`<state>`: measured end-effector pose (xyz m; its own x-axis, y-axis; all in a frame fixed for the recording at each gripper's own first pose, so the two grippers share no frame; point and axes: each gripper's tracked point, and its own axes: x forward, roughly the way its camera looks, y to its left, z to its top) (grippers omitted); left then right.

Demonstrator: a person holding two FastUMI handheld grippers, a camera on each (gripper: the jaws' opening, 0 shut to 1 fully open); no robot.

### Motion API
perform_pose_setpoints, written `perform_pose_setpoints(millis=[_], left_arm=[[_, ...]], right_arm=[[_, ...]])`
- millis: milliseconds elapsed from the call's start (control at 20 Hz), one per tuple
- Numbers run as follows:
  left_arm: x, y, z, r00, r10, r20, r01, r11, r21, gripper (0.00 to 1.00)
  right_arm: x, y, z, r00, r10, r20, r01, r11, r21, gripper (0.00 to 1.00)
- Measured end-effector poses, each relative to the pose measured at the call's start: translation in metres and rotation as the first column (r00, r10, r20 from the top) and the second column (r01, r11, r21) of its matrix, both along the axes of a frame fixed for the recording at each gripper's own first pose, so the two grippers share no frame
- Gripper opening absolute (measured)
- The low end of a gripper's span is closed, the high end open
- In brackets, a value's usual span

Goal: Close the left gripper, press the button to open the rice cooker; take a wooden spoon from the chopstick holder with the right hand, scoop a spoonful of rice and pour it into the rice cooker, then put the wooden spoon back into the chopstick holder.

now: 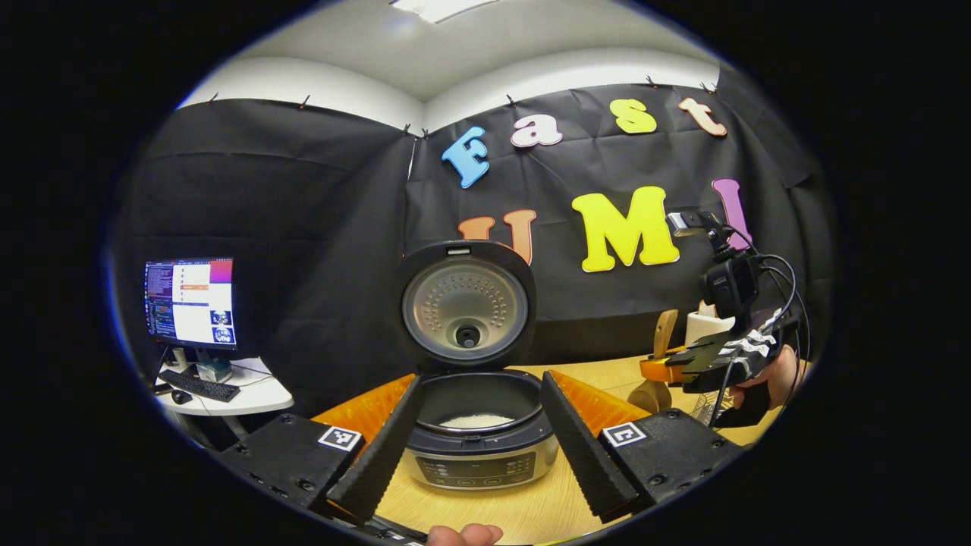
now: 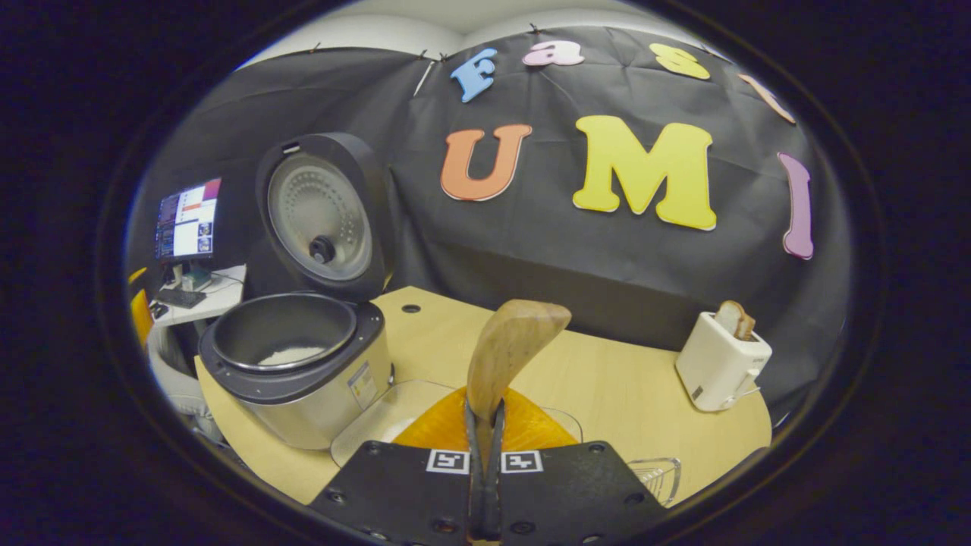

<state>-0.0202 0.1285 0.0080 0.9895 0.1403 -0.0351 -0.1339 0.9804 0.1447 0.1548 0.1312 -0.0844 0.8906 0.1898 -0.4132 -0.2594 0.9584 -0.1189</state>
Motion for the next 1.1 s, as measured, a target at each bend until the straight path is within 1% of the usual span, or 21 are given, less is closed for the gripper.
perform_pose_setpoints(millis=[150, 200, 250, 500, 600, 700, 750, 850, 950, 1100], left_arm=[[0.001, 0.005, 0.003, 1.000, 0.012, 0.021, -0.012, 1.000, 0.008, 0.99], [0.003, 0.002, 0.003, 1.000, 0.001, 0.025, -0.001, 1.000, 0.002, 0.95], [0.003, 0.000, 0.002, 1.000, -0.009, 0.023, 0.009, 1.000, -0.003, 0.99], [0.001, 0.006, 0.004, 1.000, -0.003, 0.031, 0.003, 1.000, 0.002, 0.99], [0.001, 0.011, 0.003, 0.999, 0.013, 0.030, -0.013, 1.000, -0.025, 0.99], [0.003, 0.006, -0.001, 1.000, -0.006, 0.018, 0.007, 0.998, -0.059, 0.99], [0.003, 0.004, -0.001, 1.000, -0.012, 0.012, 0.012, 0.998, -0.068, 0.99], [0.001, 0.009, -0.002, 1.000, -0.004, 0.007, 0.004, 0.997, -0.071, 0.99], [0.001, 0.013, -0.002, 1.000, 0.003, 0.008, -0.002, 0.996, -0.085, 0.99], [0.000, 0.012, 0.000, 1.000, -0.006, 0.014, 0.007, 0.995, -0.103, 0.99]], right_arm=[[0.001, 0.000, -0.011, 1.000, 0.002, -0.004, -0.003, 0.998, -0.055, 0.01], [0.000, -0.001, -0.014, 1.000, 0.003, -0.004, -0.003, 0.997, -0.073, 0.01], [0.000, -0.003, -0.016, 1.000, 0.003, -0.003, -0.003, 0.996, -0.094, 0.02], [0.002, -0.017, -0.011, 0.997, -0.014, 0.073, 0.030, 0.973, -0.229, 0.00], [0.003, -0.017, -0.020, 0.998, -0.009, 0.065, 0.026, 0.963, -0.268, 0.01], [0.004, -0.012, -0.034, 0.999, -0.007, 0.034, 0.016, 0.964, -0.266, 0.00], [0.005, -0.011, -0.036, 0.999, -0.008, 0.037, 0.018, 0.963, -0.268, 0.00], [0.005, -0.005, -0.037, 0.999, -0.015, 0.030, 0.022, 0.968, -0.251, 0.00], [0.002, 0.009, -0.047, 1.000, -0.007, -0.021, 0.003, 0.986, -0.169, 0.01], [-0.003, 0.025, -0.050, 0.998, 0.006, -0.065, -0.012, 0.996, -0.087, 0.01]])
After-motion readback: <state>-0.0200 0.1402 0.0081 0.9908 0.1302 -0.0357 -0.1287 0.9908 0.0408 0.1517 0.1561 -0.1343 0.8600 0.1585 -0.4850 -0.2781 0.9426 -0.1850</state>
